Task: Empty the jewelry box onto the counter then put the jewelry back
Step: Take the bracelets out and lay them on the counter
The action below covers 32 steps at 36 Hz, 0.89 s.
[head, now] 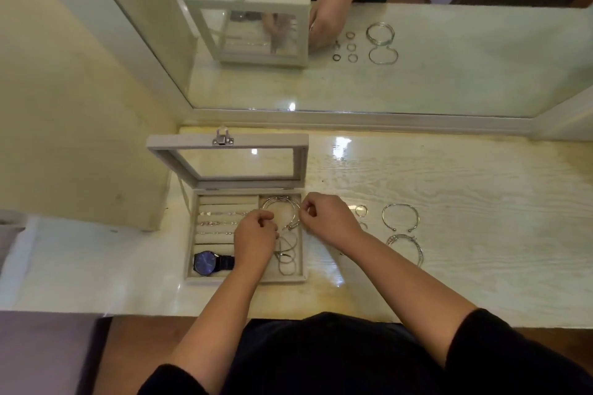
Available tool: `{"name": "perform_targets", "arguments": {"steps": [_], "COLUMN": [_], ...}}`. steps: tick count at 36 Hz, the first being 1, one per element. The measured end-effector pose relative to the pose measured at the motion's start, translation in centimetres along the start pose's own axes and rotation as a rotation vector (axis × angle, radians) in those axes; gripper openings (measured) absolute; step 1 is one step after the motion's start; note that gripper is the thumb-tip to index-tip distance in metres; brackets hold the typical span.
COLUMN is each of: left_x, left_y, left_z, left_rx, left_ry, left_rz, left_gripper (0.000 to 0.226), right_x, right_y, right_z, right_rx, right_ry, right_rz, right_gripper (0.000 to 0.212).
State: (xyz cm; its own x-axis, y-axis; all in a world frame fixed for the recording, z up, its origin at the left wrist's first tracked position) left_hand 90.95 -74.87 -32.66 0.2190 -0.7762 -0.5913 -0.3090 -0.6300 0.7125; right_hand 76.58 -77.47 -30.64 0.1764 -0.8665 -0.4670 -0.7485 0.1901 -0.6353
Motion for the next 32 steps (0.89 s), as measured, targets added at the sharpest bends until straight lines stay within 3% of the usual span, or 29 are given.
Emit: {"name": "perform_targets", "arguments": {"steps": [7,16,25,32], "left_x": [1.1,2.0,2.0,1.8], "left_y": [-0.5,-0.8,-0.8,-0.8], "left_z": [-1.3,-1.9,-2.1,-2.5], "left_rx": [0.050,0.104,0.147,0.130], "left_ry": [-0.037,-0.118,-0.179,-0.197], "left_rz": [0.005,-0.005,0.013,0.023], "left_gripper": [0.023,0.028,0.032,0.029], "right_x": [1.4,2.5,2.8,2.8], "right_y": [-1.4,-2.1,-2.7,-2.8], "right_z": [1.2,2.2,2.9,3.0], "right_rx": [-0.249,-0.481,-0.570,-0.502], "right_ry": [-0.006,0.004,0.030,0.052], "right_rz": [-0.002,0.055,0.158,0.189], "right_gripper": [0.024,0.016,0.017,0.011]}}
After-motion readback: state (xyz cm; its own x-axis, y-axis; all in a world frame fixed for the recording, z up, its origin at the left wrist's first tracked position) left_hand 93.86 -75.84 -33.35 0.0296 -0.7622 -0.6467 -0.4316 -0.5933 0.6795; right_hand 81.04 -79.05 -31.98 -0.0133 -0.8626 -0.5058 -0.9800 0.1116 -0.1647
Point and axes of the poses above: each hand's wrist, its own x-axis towards the middle knuckle, its own z-axis out of the palm, y = z × x, the point moved 3 cm from there along x, towards the middle knuckle, and after that the axes turned 5 degrees about -y, right-handed, at the moved point
